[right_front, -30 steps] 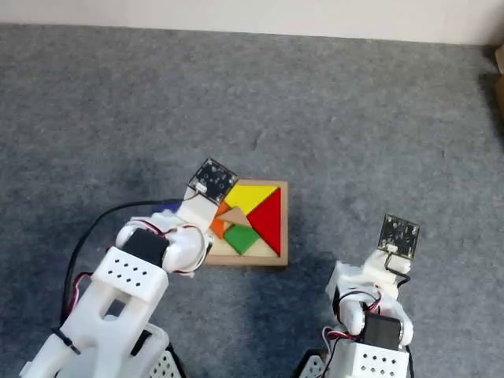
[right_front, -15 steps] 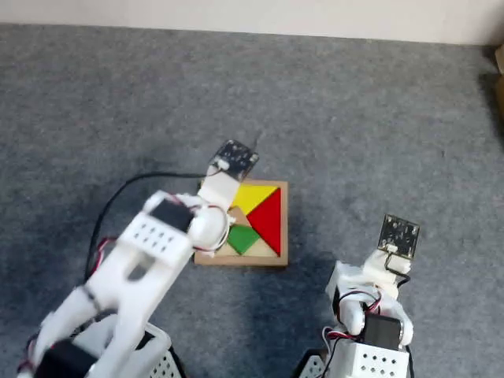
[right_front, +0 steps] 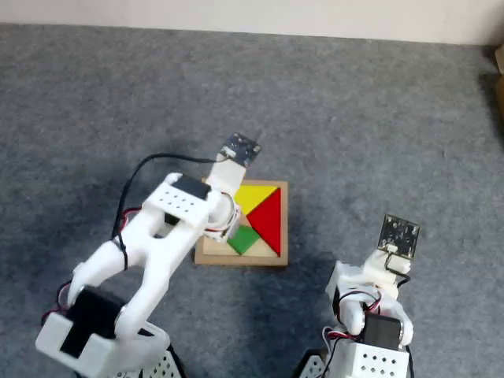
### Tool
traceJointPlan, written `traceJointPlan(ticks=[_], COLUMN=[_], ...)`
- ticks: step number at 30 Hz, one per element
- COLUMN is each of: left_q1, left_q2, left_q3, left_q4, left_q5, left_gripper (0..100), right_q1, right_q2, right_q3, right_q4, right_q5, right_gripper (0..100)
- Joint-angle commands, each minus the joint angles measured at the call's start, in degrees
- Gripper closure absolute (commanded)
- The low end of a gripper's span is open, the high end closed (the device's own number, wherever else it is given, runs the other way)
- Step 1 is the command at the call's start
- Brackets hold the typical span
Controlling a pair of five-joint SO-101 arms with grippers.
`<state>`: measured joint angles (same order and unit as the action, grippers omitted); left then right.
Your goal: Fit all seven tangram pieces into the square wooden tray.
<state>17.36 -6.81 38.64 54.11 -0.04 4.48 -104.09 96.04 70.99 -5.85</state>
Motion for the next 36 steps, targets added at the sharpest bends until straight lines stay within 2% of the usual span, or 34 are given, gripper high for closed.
traceJointPlan(ticks=[1,10,27,32,36], left_q1=[-2.3,-4.7,-4.0,-0.6,1.5], left_q2=[1.0,2.2,2.4,2.8,7.0], left_q3=[-3.8,-7.4,-10.2,-10.2,-10.7], left_q4=[-1.4,-1.8,-4.2,-4.0,-4.0], left_q5=[0.2,0.1,0.1,-0.2,-3.7], left_gripper=[83,83,82,82,82], right_q1=[0.4,0.4,0.4,0.4,0.4], right_q2=[-0.7,-0.7,-0.7,-0.7,-0.7], right_q3=[5.1,5.1,5.1,5.1,5.1], right_q4=[0.4,0.4,0.4,0.4,0.4], right_q5=[-0.6,-0.6,-0.6,-0.6,-0.6], right_gripper=[99.3,99.3,99.3,99.3,99.3])
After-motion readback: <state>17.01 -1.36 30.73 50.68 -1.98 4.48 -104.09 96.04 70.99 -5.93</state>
